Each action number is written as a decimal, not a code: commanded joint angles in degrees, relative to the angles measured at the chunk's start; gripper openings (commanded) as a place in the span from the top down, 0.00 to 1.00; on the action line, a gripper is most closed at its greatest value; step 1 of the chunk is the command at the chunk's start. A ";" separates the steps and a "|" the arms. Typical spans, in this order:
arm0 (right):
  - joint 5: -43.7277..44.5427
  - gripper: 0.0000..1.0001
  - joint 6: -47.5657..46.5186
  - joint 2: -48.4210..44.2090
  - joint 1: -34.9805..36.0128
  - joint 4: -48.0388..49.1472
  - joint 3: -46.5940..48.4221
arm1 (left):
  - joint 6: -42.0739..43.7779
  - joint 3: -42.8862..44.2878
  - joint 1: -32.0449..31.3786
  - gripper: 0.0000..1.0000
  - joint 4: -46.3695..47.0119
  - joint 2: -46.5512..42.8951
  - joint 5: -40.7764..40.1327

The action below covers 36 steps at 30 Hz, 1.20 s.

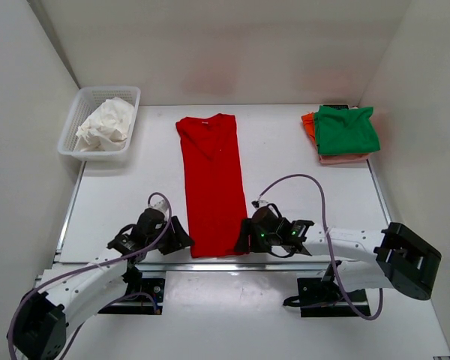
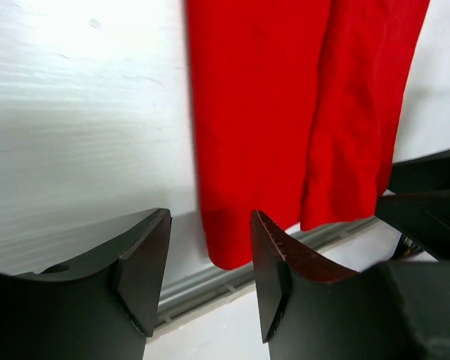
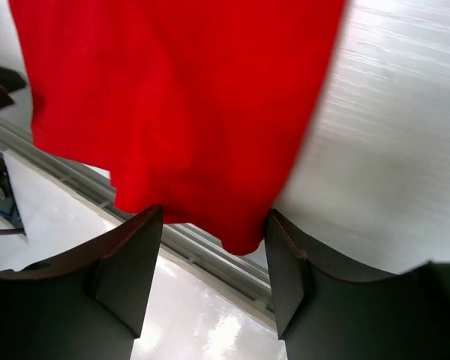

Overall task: Fold and stack the t-shirts
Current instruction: Grab the bottom of the folded rectangular tshirt with both arms

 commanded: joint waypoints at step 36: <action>-26.95 1.00 -32.34 13.24 -22.03 -26.47 30.62 | 19.23 26.15 17.66 1.00 -8.81 22.11 18.02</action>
